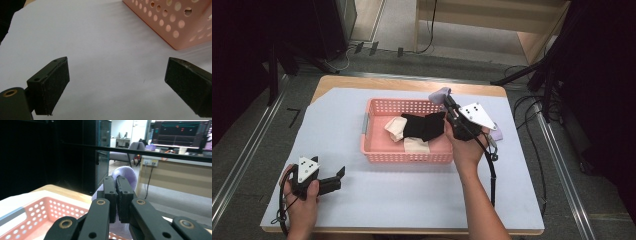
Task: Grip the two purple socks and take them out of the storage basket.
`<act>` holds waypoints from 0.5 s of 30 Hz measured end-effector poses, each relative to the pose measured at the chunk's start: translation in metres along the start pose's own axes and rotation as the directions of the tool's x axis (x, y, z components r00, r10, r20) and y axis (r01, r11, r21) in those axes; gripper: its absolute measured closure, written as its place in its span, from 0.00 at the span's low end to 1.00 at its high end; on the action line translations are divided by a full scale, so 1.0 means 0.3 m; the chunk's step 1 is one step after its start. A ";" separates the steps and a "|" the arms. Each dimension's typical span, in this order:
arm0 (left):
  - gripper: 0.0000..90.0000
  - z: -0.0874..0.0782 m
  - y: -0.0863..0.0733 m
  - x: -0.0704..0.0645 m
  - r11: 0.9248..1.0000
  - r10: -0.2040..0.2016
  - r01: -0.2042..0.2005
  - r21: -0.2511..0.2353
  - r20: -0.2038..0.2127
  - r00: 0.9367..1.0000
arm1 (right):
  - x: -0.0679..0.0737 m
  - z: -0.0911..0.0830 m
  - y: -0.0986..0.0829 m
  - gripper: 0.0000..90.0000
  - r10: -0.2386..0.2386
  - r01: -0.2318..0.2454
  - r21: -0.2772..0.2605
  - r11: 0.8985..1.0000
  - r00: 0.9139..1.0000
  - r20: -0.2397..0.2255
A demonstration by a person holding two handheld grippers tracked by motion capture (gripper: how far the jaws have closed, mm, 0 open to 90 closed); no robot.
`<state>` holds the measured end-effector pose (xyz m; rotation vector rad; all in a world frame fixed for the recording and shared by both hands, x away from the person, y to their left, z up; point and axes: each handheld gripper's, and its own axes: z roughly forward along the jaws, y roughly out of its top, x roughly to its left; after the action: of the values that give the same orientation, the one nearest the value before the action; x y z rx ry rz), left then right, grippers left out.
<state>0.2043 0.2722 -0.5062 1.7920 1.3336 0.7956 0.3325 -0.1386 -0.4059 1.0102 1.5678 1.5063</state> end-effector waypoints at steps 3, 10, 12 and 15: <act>0.07 0.000 0.000 0.000 1.000 0.001 -0.001 0.000 0.001 1.000 | -0.018 -0.012 0.002 0.98 -0.002 0.002 -0.004 1.000 1.000 0.017; 0.07 0.001 0.000 0.000 1.000 0.000 0.000 -0.003 -0.002 1.000 | -0.108 -0.065 -0.008 0.98 0.016 -0.015 -0.011 1.000 0.995 0.102; 0.07 0.001 0.000 -0.001 1.000 -0.003 0.003 -0.002 -0.001 1.000 | -0.120 -0.071 -0.012 0.98 0.016 -0.014 -0.011 1.000 0.994 0.112; 0.07 0.001 0.000 -0.001 1.000 0.000 0.000 -0.003 -0.001 1.000 | -0.162 -0.094 -0.036 0.98 0.014 -0.015 0.007 1.000 0.989 0.150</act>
<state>0.2043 0.2719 -0.5064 1.7899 1.3325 0.7981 0.3272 -0.1946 -0.4162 1.1152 1.4652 1.4007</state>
